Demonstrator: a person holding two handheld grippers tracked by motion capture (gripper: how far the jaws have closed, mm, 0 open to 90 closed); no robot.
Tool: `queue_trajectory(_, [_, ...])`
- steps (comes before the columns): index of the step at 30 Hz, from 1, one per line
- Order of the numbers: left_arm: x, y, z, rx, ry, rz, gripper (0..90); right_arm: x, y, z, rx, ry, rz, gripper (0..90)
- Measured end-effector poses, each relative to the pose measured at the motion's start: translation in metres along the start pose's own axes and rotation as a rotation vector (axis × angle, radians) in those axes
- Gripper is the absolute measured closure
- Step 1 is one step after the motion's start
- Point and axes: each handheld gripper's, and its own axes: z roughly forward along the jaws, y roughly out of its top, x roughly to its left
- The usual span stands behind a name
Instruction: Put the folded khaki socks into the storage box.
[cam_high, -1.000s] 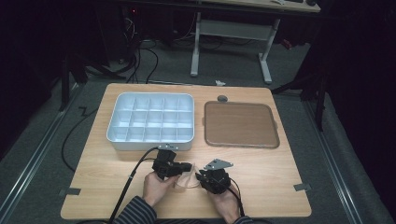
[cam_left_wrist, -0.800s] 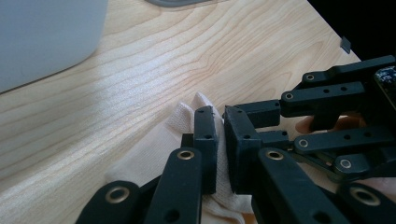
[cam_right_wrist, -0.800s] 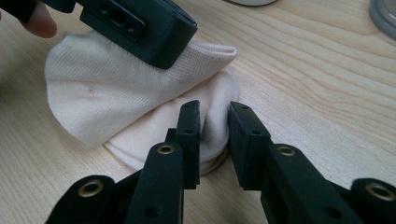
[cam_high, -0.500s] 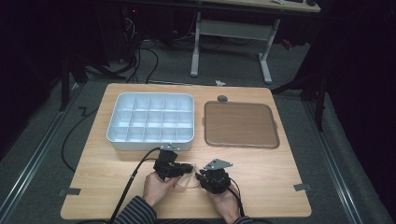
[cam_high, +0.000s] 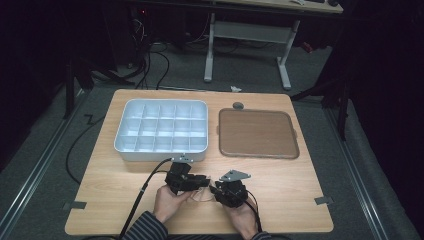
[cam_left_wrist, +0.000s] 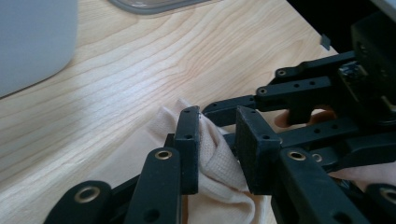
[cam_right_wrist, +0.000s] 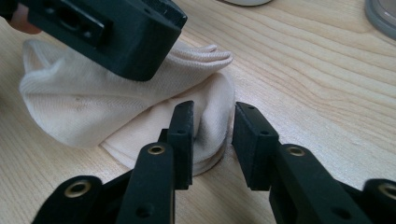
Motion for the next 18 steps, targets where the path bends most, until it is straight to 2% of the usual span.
queue_trajectory(4, [-0.002, 0.000, -0.002, -0.016, 0.002, 0.026, 64.5, -0.002, 0.001, -0.005, -0.010, 0.008, 0.022, 66.2])
queue_trajectory(7, [-0.005, 0.000, -0.007, -0.057, 0.027, 0.054, 60.8, -0.005, 0.001, -0.010, -0.026, 0.000, 0.026, 65.2])
queue_trajectory(12, [-0.003, 0.000, -0.017, -0.077, 0.044, 0.051, 58.2, -0.009, 0.000, -0.019, -0.034, -0.010, 0.030, 65.2])
queue_trajectory(15, [-0.001, -0.005, -0.022, -0.067, 0.072, 0.047, 57.0, -0.010, -0.001, -0.024, -0.040, -0.016, 0.033, 65.1])
queue_trajectory(18, [-0.001, -0.015, -0.029, -0.073, 0.129, 0.072, 56.0, -0.013, -0.003, -0.030, -0.051, -0.024, 0.035, 64.7])
